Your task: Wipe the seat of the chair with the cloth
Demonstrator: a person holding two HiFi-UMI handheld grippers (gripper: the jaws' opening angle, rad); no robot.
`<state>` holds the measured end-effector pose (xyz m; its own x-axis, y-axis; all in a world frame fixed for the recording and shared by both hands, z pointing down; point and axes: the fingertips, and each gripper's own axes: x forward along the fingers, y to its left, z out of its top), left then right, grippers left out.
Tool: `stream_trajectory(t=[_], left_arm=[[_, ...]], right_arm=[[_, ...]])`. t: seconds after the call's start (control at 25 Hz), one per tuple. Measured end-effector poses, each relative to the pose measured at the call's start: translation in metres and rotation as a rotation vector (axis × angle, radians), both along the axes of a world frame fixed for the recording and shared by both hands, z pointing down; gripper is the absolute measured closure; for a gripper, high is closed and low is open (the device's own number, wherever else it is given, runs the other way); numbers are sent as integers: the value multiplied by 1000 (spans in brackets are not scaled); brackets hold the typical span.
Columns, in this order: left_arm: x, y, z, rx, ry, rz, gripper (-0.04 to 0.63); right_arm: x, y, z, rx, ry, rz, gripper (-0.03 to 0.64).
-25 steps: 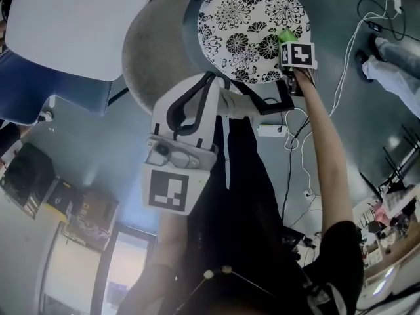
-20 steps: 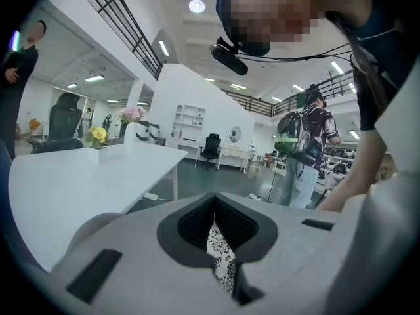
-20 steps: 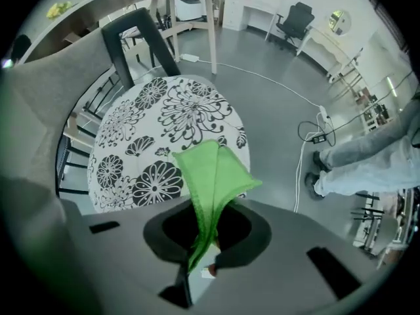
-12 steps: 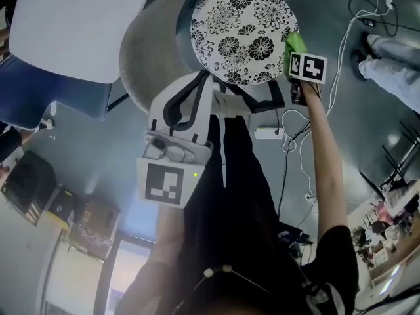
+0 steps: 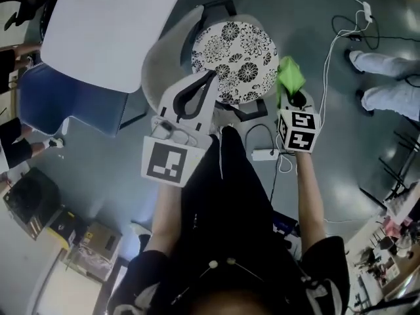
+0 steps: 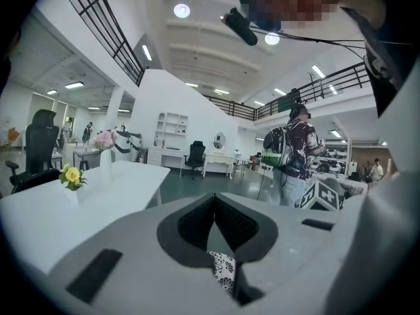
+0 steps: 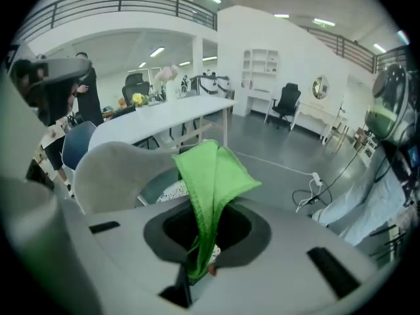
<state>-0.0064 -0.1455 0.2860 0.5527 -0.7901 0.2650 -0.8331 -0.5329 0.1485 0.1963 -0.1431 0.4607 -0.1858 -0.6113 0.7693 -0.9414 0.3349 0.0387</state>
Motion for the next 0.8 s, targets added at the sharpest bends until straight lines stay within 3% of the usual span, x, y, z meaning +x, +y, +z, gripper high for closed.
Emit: stream_trajectory(t=[0.44, 0.8], left_arm=[[16, 11, -109, 98, -12, 117, 589], [23, 31, -188, 254, -23, 174, 589]], right_arm=[[-26, -5, -223, 386, -105, -44, 571], [-44, 36, -333, 608, -133, -102, 571]])
